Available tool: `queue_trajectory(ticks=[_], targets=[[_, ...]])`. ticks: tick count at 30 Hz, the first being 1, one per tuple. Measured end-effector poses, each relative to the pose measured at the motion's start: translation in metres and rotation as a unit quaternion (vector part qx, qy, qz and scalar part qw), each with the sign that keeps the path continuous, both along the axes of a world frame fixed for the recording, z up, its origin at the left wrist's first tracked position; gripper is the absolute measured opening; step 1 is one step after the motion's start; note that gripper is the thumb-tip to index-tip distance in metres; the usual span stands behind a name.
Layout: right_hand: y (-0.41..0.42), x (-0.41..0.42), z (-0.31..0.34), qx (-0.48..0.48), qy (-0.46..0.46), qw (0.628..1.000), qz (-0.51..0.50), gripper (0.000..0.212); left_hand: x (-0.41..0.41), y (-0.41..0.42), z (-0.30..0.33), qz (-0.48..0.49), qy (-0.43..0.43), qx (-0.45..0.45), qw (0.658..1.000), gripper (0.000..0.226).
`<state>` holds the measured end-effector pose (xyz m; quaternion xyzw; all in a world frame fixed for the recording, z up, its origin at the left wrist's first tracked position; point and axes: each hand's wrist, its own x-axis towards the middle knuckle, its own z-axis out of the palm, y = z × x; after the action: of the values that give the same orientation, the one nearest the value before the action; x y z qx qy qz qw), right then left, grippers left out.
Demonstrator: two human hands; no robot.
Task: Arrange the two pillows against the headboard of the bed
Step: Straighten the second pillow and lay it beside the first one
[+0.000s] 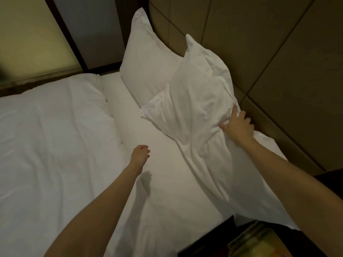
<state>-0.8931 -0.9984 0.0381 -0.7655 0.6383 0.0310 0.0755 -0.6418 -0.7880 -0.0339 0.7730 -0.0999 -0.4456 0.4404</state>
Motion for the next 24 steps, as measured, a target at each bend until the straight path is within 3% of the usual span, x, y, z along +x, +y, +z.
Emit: queue_trajectory(ticks=[6, 14, 18, 24], targets=[[-0.004, 0.007, 0.047, -0.016, -0.014, 0.993, 0.115, 0.043, 0.017, -0.014, 0.022, -0.022, -0.042, -0.053, 0.997, 0.034], [-0.002, 0.006, 0.117, -0.033, -0.034, 0.995, 0.09, 0.033, 0.051, -0.052, 0.058, -0.099, -0.114, -0.101, 0.983, 0.034], [0.004, -0.002, 0.099, -0.06, 0.031, 0.992, 0.11, 0.029, 0.048, -0.067, 0.052, -0.114, -0.131, -0.098, 0.98, 0.036], [0.006, -0.002, 0.024, -0.079, 0.118, 0.984, 0.105, 0.025, 0.051, -0.09, 0.032, -0.118, -0.174, -0.059, 0.976, 0.039]])
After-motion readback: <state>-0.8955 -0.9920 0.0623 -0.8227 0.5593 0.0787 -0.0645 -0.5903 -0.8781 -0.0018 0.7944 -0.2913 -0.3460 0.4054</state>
